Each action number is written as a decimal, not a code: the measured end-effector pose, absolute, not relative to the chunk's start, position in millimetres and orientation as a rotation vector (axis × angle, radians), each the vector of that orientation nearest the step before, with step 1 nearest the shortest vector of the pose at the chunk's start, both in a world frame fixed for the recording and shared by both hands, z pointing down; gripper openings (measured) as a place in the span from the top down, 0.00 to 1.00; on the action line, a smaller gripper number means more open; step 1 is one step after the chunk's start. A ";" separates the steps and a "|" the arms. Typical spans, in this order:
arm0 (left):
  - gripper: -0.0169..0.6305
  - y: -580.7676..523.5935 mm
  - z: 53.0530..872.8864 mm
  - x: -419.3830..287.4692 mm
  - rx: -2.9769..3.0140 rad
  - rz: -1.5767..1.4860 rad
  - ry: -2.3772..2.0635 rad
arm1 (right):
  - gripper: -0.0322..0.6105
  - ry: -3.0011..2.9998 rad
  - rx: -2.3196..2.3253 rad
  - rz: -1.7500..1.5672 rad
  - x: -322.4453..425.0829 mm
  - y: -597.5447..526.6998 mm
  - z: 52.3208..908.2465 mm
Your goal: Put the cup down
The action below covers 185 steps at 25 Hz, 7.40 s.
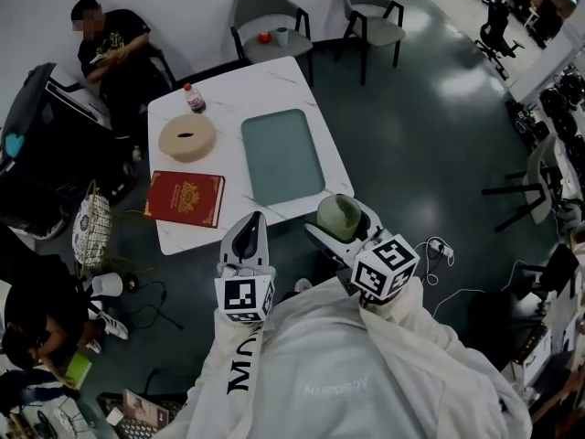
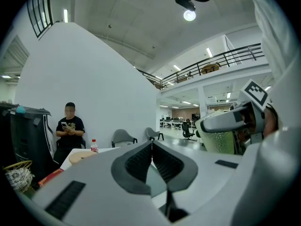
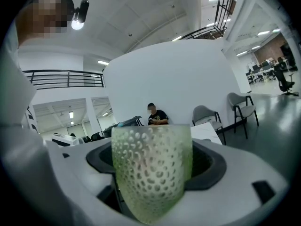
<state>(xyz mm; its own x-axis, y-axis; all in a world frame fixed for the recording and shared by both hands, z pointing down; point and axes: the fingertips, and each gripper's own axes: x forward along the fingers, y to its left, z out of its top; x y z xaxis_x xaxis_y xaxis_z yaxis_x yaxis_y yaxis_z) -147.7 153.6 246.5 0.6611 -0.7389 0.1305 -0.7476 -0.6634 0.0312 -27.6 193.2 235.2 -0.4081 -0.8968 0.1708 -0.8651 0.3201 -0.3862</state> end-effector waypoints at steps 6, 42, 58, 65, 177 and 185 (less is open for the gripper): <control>0.95 138.4 253.8 -146.3 2.755 0.169 -1.274 | 0.33 2.527 -1.635 -0.659 -29.2 178.2 235.6; 0.95 -38.5 278.4 -78.4 2.649 0.291 -1.402 | 0.33 2.626 -1.526 -0.765 41.1 -17.1 270.2; 0.95 -85.9 296.5 -62.3 2.625 0.328 -1.418 | 0.33 2.712 -1.469 -0.750 44.2 -73.4 292.2; 0.95 -107.5 307.4 -59.3 2.593 0.354 -1.438 | 0.33 2.763 -1.443 -0.754 46.2 -95.4 304.8; 0.95 -199.7 465.6 -97.1 2.212 0.403 -1.737 | 0.33 2.922 -1.327 -0.324 -33.9 -239.3 476.1; 0.95 -199.4 464.7 -94.3 2.216 0.398 -1.729 | 0.33 2.937 -1.321 -0.331 -32.0 -238.6 476.9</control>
